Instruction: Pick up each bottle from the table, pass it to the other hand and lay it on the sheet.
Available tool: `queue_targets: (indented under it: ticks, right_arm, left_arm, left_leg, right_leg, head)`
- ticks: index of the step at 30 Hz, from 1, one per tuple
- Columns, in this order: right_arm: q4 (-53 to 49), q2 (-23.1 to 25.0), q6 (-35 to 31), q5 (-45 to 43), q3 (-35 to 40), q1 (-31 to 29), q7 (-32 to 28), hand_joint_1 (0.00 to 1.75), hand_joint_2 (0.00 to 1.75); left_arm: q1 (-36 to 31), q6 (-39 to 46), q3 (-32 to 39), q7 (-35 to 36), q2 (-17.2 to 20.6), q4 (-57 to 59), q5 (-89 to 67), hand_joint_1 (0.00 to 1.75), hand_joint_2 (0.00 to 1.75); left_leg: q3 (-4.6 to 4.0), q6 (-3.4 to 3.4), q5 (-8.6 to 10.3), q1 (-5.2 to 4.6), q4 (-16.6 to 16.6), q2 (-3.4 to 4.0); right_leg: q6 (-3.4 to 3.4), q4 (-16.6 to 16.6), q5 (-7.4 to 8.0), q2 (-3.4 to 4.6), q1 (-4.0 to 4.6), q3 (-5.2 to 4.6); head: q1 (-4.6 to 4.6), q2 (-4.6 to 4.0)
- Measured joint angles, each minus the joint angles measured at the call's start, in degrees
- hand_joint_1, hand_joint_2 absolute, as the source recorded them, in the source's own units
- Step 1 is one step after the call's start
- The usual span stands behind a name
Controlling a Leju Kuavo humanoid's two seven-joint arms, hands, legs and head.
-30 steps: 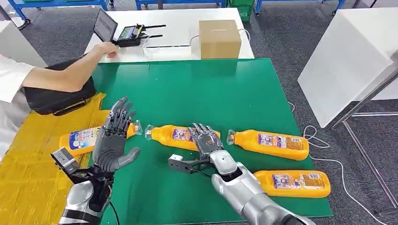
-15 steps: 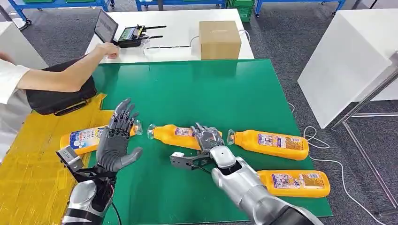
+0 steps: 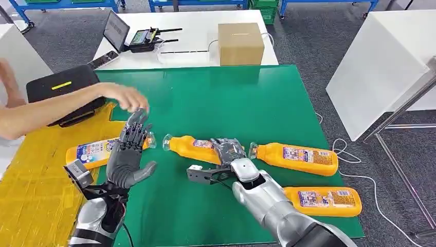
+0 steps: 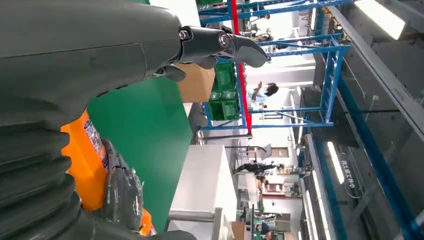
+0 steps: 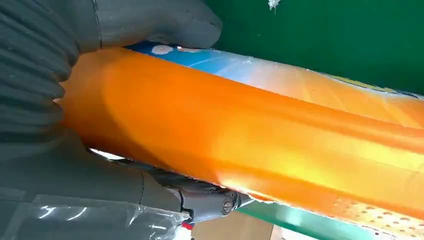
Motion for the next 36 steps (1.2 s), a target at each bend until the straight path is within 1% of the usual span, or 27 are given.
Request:
queue_targets:
  ticks: [1,3,4,6,8,9,10,12,15,17,20,25,28,32,36]
  right_arm:
    - [0.02,0.04,-0.04,-0.13,-0.02,0.0,0.0,1.75,1.75]
    - [0.02,0.09,-5.96,-1.97,-0.68,0.7,-1.84,1.75,1.75]
    - [-0.09,0.09,-7.73,-2.52,-0.94,1.05,-2.63,1.75,1.75]
    - [-0.09,0.09,-7.73,-2.52,-0.94,1.05,-2.63,1.75,1.75]
    - [-0.26,0.09,-9.06,-2.92,-1.17,1.26,-3.28,1.75,1.75]
    - [-0.94,-0.02,-13.33,-4.15,-2.03,2.49,-5.47,1.75,1.75]
    - [-3.67,-0.11,-19.56,-5.66,-4.06,4.92,-8.92,1.75,1.75]
    - [-6.25,-0.42,-20.86,-6.49,-5.53,6.7,-10.12,1.75,1.75]
    - [-11.35,-0.66,-28.32,-10.57,-7.47,9.85,-16.38,1.75,1.75]
    - [-16.18,-0.85,-30.8,-14.59,-8.85,12.23,-20.33,1.75,1.75]
    - [-23.51,-1.22,-31.85,-19.85,-10.25,15.71,-24.35,1.75,1.75]
    - [-32.22,-1.44,-33.97,-25.69,-11.89,19.72,-28.96,1.75,1.75]
    - [-35.49,-1.51,-34.84,-28.3,-12.57,21.35,-30.55,1.75,1.75]
    - [-38.41,-1.53,-35.89,-29.68,-13.14,22.81,-31.89,1.75,1.75]
    - [-40.13,-1.51,-35.69,-30.14,-13.11,23.29,-32.02,1.75,1.75]
  left_arm:
    - [0.0,0.02,0.0,0.0,-0.02,0.0,-0.02,0.0,1.75]
    - [0.03,0.53,0.0,0.11,-0.02,0.02,-0.13,0.0,1.75]
    - [0.05,0.52,0.0,0.09,-0.02,0.02,-0.13,0.0,1.75]
    - [0.05,0.52,0.0,0.09,-0.02,0.02,-0.13,0.0,1.75]
    - [0.07,0.52,0.0,0.04,-0.02,0.02,-0.09,0.0,1.75]
    - [0.21,0.46,0.0,-0.17,-0.02,0.02,0.2,0.0,1.75]
    - [0.8,0.06,0.02,-0.59,-0.02,-0.02,0.72,0.0,1.75]
    - [1.16,0.0,0.04,-0.7,-0.04,-0.02,0.87,0.0,1.75]
    - [1.63,0.18,0.02,-0.92,-0.04,-0.2,0.48,0.0,1.75]
    - [2.07,-0.61,0.0,-0.9,-0.04,-0.35,1.69,0.0,1.75]
    - [2.26,-2.43,-0.7,0.09,0.07,-0.68,3.06,0.0,1.75]
    - [1.63,-0.78,-2.97,3.48,0.48,-0.63,2.03,0.0,1.75]
    - [0.5,0.41,-4.09,5.48,0.81,-0.11,2.55,0.0,1.75]
    - [-0.73,1.68,-5.23,6.71,0.92,0.72,4.92,0.0,1.75]
    - [-1.72,0.79,-6.97,8.24,0.94,1.31,8.21,0.0,1.75]
  left_leg:
    - [0.02,0.0,0.0,0.0,0.0,0.0]
    - [0.01,0.0,0.0,0.0,0.0,0.0]
    - [-0.01,0.0,0.0,0.0,0.0,-0.01]
    - [-0.01,0.0,0.0,0.0,0.0,-0.01]
    - [-0.01,0.0,0.0,0.0,0.0,-0.01]
    - [-0.06,0.0,0.0,0.01,0.0,-0.01]
    - [-0.12,0.0,0.0,0.01,0.0,0.02]
    - [-0.18,0.0,0.0,0.01,0.0,-0.01]
    - [-0.23,0.0,-0.01,0.01,0.0,-0.01]
    - [-0.23,0.0,-0.01,0.01,0.0,-0.01]
    - [-0.29,0.0,-0.01,0.0,0.0,-0.01]
    - [-0.27,0.0,-0.01,-0.01,0.0,-0.01]
    - [-0.26,0.0,-0.01,-0.01,0.0,-0.01]
    - [-0.26,0.0,-0.01,0.01,0.0,0.0]
    - [-0.28,0.0,-0.01,0.01,0.0,0.0]
  right_leg:
    - [0.0,0.0,0.0,0.0,0.0,0.0]
    - [0.0,0.0,0.0,0.0,0.01,0.01]
    - [0.0,0.01,0.0,0.0,0.01,0.01]
    - [0.0,0.01,0.0,0.0,0.01,0.01]
    - [0.0,0.01,0.0,0.0,0.01,0.0]
    - [0.0,0.01,0.0,-0.01,0.01,-0.01]
    - [0.0,0.02,0.0,0.01,0.0,-0.1]
    - [0.0,0.01,0.0,-0.01,0.01,-0.14]
    - [0.0,0.02,0.0,-0.01,0.01,-0.19]
    - [0.0,0.01,-0.01,-0.01,0.01,-0.21]
    - [0.0,0.0,-0.01,-0.01,0.0,-0.24]
    - [0.0,-0.02,-0.01,-0.01,0.0,-0.25]
    - [0.0,-0.02,0.0,-0.01,0.0,-0.25]
    - [0.0,-0.01,0.0,0.0,0.01,-0.25]
    - [0.0,0.0,0.0,0.0,0.03,-0.26]
  head:
    - [0.0,0.0]
    - [0.0,0.0]
    - [-0.02,0.0]
    - [-0.02,0.0]
    - [-0.02,0.0]
    - [0.02,0.0]
    - [-0.02,0.0]
    - [0.0,0.0]
    - [0.0,0.0]
    - [-0.02,0.0]
    - [0.0,0.0]
    - [0.0,0.0]
    - [0.0,0.0]
    - [-0.02,0.0]
    - [0.0,0.0]
